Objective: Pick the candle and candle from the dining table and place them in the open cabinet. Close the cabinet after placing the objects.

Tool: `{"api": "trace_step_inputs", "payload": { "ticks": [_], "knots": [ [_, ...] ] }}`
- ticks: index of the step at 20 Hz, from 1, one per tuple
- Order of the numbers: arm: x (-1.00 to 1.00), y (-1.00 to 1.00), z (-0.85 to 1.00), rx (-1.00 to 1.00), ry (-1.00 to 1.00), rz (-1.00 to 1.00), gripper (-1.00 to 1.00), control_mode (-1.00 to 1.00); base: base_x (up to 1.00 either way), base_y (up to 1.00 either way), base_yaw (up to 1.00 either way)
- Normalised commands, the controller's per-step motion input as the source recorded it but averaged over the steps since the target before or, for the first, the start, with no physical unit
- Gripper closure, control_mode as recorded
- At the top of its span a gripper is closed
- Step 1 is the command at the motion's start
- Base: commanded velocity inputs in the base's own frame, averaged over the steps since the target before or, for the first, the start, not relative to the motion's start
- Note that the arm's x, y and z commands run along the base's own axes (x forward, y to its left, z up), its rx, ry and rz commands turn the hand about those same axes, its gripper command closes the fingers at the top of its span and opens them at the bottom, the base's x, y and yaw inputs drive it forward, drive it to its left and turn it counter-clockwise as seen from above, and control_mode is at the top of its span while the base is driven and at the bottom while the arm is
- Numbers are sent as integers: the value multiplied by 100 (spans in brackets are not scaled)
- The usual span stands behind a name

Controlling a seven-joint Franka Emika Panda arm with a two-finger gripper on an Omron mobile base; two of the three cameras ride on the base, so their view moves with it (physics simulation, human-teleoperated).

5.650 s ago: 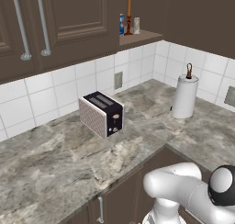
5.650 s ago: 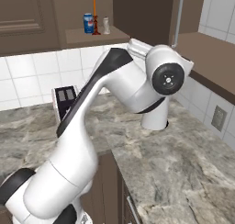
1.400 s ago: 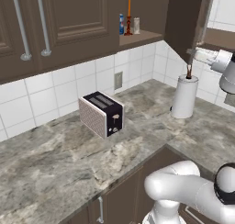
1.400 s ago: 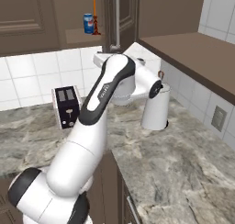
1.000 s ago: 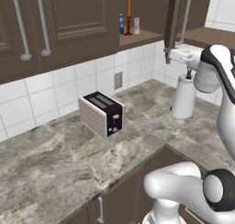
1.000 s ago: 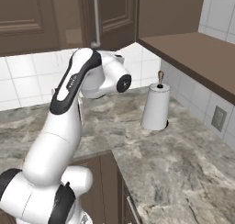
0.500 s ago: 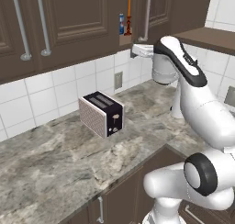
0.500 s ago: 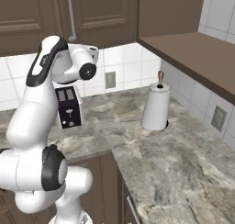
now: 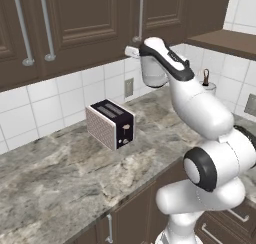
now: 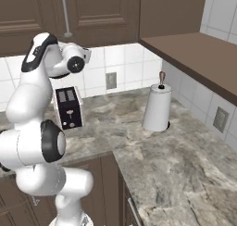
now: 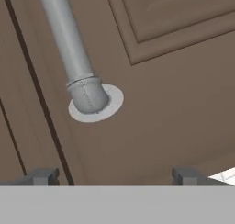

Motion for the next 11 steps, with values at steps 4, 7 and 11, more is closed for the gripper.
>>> {"api": "trace_step_inputs", "payload": {
  "ticks": [4, 7, 11],
  "knots": [
    [100, 74, -59, 4, 26, 0, -100, -100, 0, 0, 0],
    [100, 50, -56, 1, 21, 0, -100, -100, 0, 0, 0],
    [100, 5, -74, 3, 8, 5, -100, -100, 0, 0, 0]
  ]
}}
